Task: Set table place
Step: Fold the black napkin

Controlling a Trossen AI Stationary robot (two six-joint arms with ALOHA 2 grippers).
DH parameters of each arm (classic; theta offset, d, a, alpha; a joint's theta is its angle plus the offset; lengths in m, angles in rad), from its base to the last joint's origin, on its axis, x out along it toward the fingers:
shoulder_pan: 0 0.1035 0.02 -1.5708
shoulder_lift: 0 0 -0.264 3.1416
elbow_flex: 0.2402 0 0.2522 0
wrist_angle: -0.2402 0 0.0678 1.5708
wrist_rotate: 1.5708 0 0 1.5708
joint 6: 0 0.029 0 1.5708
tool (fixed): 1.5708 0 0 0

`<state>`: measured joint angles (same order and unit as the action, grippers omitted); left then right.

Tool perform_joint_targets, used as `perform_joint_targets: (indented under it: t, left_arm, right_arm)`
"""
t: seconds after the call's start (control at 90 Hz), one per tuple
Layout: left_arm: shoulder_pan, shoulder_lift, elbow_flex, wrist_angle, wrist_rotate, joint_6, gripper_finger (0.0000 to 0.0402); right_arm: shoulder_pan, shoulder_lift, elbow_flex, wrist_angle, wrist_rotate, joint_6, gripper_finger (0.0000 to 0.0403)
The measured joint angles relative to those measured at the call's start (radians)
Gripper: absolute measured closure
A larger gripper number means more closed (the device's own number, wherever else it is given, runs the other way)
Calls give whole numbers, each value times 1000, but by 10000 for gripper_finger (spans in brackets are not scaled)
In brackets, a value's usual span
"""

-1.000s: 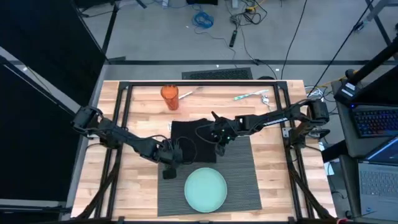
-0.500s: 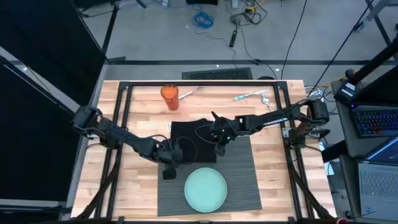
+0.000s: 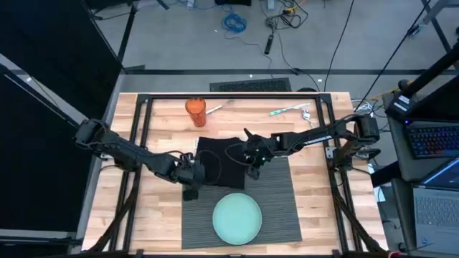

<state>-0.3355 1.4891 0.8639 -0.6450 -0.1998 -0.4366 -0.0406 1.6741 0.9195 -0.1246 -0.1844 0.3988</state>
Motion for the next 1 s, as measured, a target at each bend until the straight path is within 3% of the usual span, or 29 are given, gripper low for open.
perform_joint_targets:
  t: [0.5, 0.811, 1.0]
  left_arm:
    - [10, 13, 0, -18, 35, -83, 395]
    - [33, 14, 0, -105, 15, -88, 312]
    - [36, 14, 0, -112, -12, -191, 263]
  right_arm:
    - [0, 0, 0, -1, -3, -4, 351]
    - [0, 0, 0, -19, -5, -2, 351]
    - [0, 0, 0, -24, -21, 0, 350]
